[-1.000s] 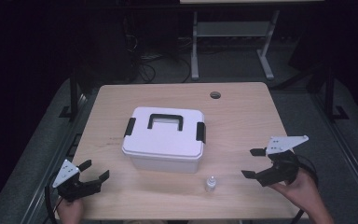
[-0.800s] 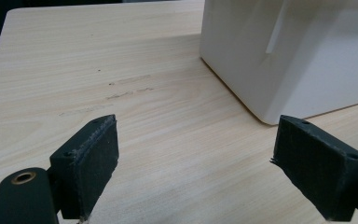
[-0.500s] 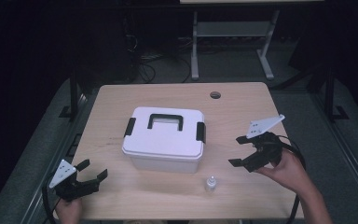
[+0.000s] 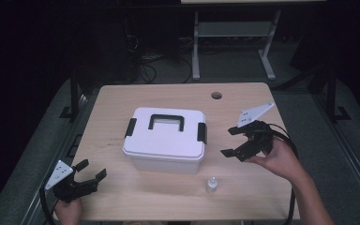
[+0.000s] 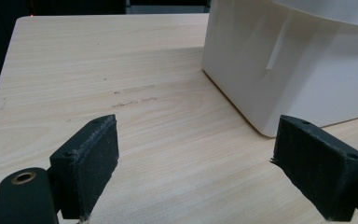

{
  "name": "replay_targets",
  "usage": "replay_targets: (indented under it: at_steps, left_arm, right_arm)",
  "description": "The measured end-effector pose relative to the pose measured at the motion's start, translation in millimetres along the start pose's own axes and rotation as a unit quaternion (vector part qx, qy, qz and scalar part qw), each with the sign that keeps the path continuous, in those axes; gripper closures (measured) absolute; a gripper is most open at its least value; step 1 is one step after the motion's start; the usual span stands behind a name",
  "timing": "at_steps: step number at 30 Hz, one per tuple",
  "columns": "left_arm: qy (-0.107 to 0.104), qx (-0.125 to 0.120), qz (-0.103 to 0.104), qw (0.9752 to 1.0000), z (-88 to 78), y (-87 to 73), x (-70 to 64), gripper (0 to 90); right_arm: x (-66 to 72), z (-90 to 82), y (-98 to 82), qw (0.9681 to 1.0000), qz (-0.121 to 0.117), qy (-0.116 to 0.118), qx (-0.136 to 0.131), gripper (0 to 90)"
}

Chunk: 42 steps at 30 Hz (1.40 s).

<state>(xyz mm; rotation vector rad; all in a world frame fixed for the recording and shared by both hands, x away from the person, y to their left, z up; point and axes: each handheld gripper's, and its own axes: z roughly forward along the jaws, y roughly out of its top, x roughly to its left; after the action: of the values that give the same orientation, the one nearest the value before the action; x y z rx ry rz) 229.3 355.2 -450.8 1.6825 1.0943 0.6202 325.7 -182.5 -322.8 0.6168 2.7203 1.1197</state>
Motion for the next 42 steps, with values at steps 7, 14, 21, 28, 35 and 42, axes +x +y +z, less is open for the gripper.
replay_targets:
  at_steps: [7, 14, 21, 28, 35, 42]
  left_arm:
    - [-0.001, -0.002, -0.004, 1.0, -0.5, -0.7, 0.0, 13.0]
    - [0.001, -0.001, 0.0, 1.0, -1.3, -0.4, 0.7, 13.0]
    - [0.003, -0.005, -0.005, 1.0, -2.6, -0.7, 1.9, 13.0]
    - [0.011, -0.013, -0.002, 0.9999, -8.2, 0.5, 0.3, 13.0]
    - [0.011, -0.012, -0.001, 0.9999, -8.5, 0.8, -0.5, 13.0]
    - [0.01, -0.011, -0.001, 0.9999, -7.2, 0.8, -1.0, 13.0]
  right_arm:
    - [-1.2, 9.9, 20.3, 0.9999, -0.013, 0.009, 0.001, 17.7]
    - [-1.7, 17.2, 38.9, 0.9993, -0.031, 0.019, 0.003, 19.3]
    - [-3.9, 23.4, 54.7, 0.9989, -0.039, 0.027, 0.006, 19.4]
    - [-9.2, 37.0, 75.1, 0.9976, -0.053, 0.043, 0.009, 20.4]
    - [-12.9, 48.4, 90.7, 0.9968, -0.058, 0.055, 0.011, 20.4]
    - [-20.4, 61.7, 107.4, 0.9961, -0.059, 0.065, 0.014, 20.5]
